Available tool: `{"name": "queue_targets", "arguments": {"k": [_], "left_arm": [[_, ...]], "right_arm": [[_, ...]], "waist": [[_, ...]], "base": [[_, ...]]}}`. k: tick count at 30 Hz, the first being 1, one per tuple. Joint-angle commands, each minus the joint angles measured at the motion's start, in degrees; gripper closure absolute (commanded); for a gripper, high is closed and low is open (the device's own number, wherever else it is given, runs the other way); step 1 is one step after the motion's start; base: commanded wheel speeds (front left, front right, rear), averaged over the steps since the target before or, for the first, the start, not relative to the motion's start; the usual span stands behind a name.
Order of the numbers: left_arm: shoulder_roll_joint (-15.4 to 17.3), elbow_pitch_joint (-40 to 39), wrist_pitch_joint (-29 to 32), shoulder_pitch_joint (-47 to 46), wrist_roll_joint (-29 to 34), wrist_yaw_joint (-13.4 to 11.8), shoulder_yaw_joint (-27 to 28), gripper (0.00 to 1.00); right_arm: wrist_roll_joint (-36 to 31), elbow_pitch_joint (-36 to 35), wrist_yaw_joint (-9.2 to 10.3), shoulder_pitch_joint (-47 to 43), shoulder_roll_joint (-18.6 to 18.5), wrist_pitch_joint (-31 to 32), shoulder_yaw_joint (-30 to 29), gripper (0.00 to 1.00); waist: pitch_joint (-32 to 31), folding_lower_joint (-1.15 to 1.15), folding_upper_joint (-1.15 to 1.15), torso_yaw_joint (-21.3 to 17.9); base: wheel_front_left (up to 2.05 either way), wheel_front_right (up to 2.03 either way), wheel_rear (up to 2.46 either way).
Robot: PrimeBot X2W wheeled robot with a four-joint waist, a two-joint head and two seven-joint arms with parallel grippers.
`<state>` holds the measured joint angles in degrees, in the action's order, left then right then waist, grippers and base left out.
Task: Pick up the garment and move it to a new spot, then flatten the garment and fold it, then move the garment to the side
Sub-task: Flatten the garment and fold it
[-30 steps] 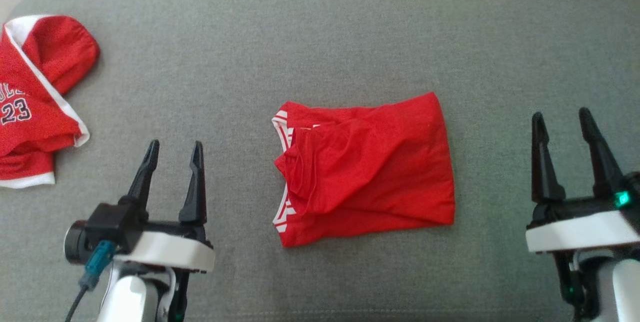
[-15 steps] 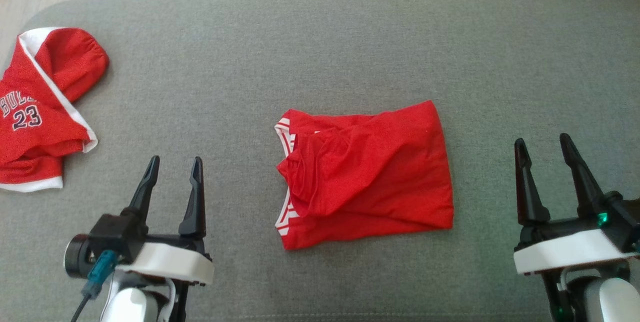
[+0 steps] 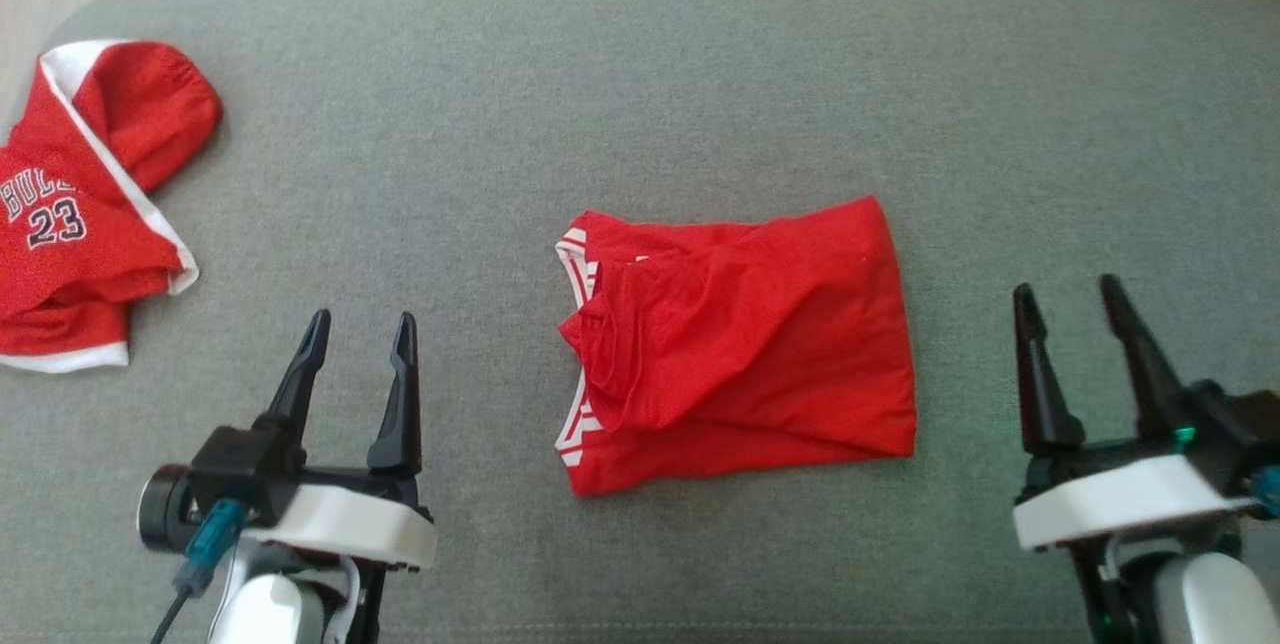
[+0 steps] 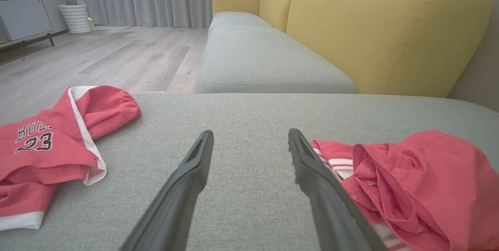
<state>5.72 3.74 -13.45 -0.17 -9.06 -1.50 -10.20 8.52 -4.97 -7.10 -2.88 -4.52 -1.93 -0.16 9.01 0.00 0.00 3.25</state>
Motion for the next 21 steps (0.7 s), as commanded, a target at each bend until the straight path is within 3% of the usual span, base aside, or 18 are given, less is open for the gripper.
{"name": "queue_targets", "arguments": {"k": [1,5,12,17,21], "left_arm": [[1.0,-2.2,-0.2,-2.5,0.4,-0.1,1.8,0.0],[0.9,-2.2,-0.4,-3.9,0.3,0.2,1.2,0.0],[0.1,-1.2,-0.9,-7.1,0.1,0.9,-0.5,0.0],[-0.5,-0.2,-1.3,-9.0,-0.2,1.3,-1.4,0.0],[-0.9,0.4,-1.4,-9.9,-0.5,1.3,-1.7,0.0]], "right_arm": [[0.4,-0.9,-0.39,2.7,-0.6,0.5,2.1,1.0],[1.2,3.5,-0.39,7.2,0.0,0.9,7.0,1.0],[3.7,17.0,-0.39,17.6,1.3,0.3,20.8,1.0],[4.9,27.8,-0.39,23.1,1.6,0.7,25.6,1.0],[8.1,32.4,-0.39,26.4,1.6,-0.4,29.7,1.0]], "waist": [[0.6,0.0,0.0,0.3],[2.3,0.0,0.0,1.4],[5.7,0.0,0.0,4.5],[7.5,0.0,0.0,6.8],[8.2,0.0,0.0,7.7]], "base": [[0.0,0.0,0.0],[0.0,0.0,0.0],[0.0,0.0,0.0],[0.0,0.0,0.0],[0.0,0.0,0.0]]}}
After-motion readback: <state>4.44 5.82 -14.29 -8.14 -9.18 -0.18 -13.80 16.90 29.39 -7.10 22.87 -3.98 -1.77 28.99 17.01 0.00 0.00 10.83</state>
